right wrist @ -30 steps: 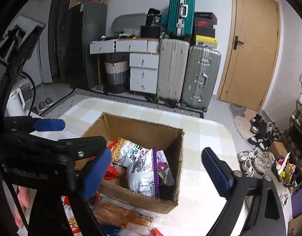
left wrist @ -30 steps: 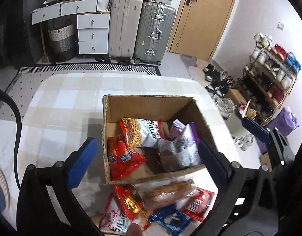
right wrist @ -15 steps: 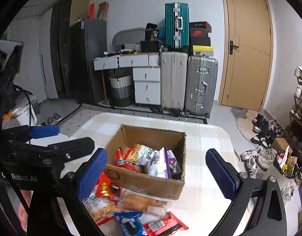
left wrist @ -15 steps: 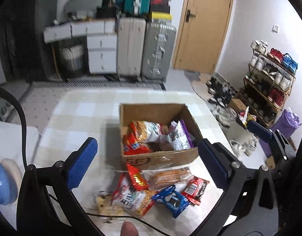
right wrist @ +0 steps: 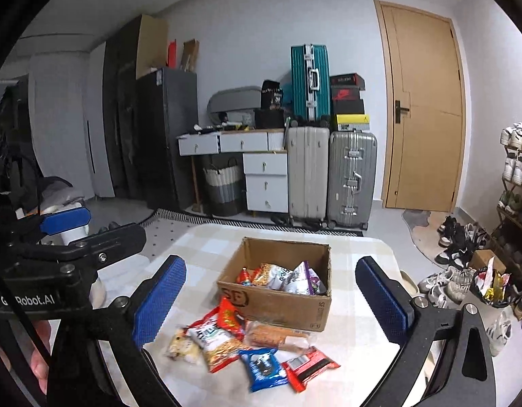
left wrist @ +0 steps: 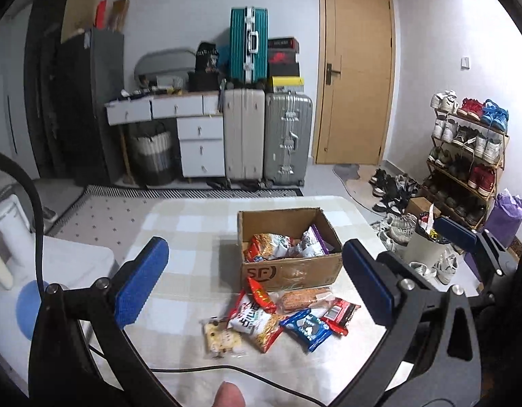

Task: Organize snacks
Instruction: 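Withdraw both tools from the box back toward the snack pile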

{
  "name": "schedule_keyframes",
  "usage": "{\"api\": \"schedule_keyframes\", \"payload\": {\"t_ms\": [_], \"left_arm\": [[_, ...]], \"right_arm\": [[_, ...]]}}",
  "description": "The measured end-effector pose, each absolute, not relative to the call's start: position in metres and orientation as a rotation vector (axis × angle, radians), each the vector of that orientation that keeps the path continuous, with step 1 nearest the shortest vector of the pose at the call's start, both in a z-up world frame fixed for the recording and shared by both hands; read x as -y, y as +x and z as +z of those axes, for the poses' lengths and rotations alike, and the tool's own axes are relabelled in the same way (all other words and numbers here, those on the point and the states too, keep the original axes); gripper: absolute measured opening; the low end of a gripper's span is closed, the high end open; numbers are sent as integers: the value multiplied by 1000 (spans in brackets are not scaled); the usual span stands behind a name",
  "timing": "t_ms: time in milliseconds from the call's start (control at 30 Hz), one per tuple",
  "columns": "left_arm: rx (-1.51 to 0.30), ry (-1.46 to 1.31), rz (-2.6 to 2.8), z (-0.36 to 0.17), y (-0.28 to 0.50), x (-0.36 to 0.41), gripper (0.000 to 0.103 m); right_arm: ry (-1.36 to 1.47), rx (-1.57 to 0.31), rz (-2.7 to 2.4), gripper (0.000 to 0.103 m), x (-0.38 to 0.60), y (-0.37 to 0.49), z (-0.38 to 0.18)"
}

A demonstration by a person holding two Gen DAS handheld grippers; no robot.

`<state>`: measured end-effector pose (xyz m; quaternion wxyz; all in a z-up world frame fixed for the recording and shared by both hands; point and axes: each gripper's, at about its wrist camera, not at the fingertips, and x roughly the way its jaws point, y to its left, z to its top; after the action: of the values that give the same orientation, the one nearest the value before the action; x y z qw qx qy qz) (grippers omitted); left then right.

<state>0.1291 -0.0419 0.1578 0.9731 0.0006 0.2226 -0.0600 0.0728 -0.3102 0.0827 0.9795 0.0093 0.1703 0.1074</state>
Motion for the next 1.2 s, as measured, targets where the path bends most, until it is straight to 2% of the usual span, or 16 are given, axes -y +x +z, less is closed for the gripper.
{"api": "schedule_keyframes", "payload": {"t_ms": [267,533,933,1200], "left_arm": [[-423,-37,-108,153,59,12,102],[-420,-91,-75,109,30,-34,102],[-553,-119,-110,12,98,-42,102],[-679,-101,-139,-41,151,-28,102]], "right_arm": [[47,-322,224,102,305,17,71],[88,-384,247,102,313,2,18],[31,-439,263,102,304,37,-57],[69,-552,291,102,306,83,-95]]}}
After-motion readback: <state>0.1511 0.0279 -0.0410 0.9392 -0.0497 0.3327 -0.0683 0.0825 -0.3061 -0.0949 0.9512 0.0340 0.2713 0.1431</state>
